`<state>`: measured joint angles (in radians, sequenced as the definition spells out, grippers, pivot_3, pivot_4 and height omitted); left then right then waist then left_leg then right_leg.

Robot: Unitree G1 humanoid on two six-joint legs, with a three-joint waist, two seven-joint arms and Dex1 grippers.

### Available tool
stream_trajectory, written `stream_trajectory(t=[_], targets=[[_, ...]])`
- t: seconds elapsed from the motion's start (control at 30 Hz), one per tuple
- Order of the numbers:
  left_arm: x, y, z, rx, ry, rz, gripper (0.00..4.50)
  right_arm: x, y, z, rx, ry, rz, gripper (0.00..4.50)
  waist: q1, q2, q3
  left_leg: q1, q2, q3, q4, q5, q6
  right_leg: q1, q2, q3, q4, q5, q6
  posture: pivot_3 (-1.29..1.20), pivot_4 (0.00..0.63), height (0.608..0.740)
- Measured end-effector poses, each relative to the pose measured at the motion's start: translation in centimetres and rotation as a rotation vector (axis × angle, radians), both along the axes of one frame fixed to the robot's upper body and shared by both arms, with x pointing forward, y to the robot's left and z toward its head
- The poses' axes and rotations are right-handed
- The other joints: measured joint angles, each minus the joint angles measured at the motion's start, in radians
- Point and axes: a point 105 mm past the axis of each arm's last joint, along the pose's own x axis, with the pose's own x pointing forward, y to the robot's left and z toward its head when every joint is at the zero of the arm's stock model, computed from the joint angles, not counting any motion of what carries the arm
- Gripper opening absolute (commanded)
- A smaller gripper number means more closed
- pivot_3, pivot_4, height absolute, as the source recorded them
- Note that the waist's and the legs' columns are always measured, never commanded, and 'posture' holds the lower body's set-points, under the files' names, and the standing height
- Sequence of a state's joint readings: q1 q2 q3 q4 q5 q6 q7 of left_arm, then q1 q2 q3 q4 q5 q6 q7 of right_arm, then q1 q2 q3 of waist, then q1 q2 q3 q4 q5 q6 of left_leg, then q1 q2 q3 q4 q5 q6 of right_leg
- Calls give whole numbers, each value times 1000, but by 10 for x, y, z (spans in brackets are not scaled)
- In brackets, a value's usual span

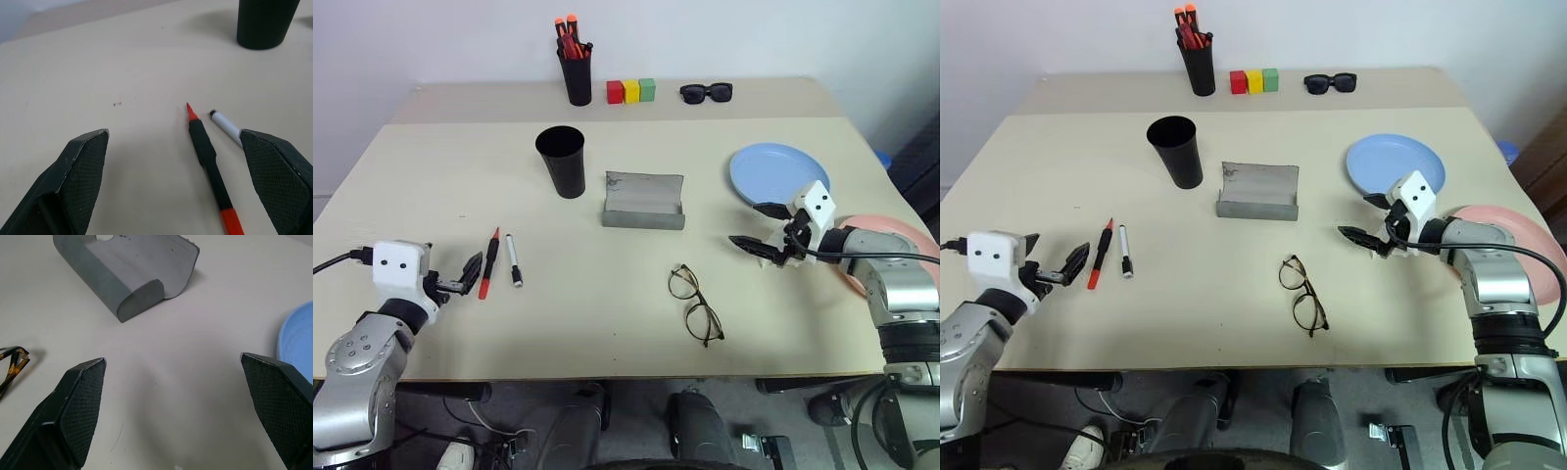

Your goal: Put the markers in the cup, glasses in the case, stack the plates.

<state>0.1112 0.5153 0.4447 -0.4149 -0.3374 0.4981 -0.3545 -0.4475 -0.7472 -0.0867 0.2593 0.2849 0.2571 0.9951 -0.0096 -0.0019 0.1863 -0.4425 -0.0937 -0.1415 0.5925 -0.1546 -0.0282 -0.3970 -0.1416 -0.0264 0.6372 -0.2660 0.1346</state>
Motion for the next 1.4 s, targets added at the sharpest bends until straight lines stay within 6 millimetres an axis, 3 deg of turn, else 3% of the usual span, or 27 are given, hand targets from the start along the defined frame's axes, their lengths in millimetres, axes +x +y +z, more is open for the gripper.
stream_trajectory(t=[0.43, 0.63, 0.87, 1.13, 1.27, 1.4], targets=[[6, -9, -1, -9, 13, -27, 4393, 0, -1, -9, 8, 5, -14, 4500, -1, 0, 0, 0, 4, 2, 0, 0, 0, -1, 4, 4, -3, 2, -3, 0, 150, 740], [15, -24, 5, -6, 9, -101, 4393, -5, 14, -8, 17, -11, 2, 4500, -1, 0, 0, 0, 4, 2, 0, 0, 0, -1, 5, 5, -3, 2, -3, 0, 150, 740], [37, -77, 14, -35, -1, -303, 4454, -12, 57, 10, 65, -91, 74, 4500, -1, 0, 0, 0, 4, 3, -1, 1, 1, -2, 6, 7, -3, 4, -1, 0, 150, 740], [61, -63, 1, -93, 78, -63, 4454, -38, 113, 22, 120, -104, 213, 4500, -1, -1, 0, 0, 5, 3, 0, 1, 1, -2, 7, 8, -3, 4, 0, 0, 150, 740], [60, -76, -13, -181, 166, 16, 4454, -48, 137, 18, 158, -67, 284, 4500, 1, -2, 0, 0, 4, 3, 0, 1, 2, -2, 7, 8, -3, 5, 2, 0, 150, 740], [55, -90, -11, -205, 221, 57, 4454, -54, 150, 11, 162, -37, 341, 4500, -1, -2, 1, 0, 4, 3, 1, 1, 2, -2, 8, 8, -3, 6, 3, 0, 150, 740]])
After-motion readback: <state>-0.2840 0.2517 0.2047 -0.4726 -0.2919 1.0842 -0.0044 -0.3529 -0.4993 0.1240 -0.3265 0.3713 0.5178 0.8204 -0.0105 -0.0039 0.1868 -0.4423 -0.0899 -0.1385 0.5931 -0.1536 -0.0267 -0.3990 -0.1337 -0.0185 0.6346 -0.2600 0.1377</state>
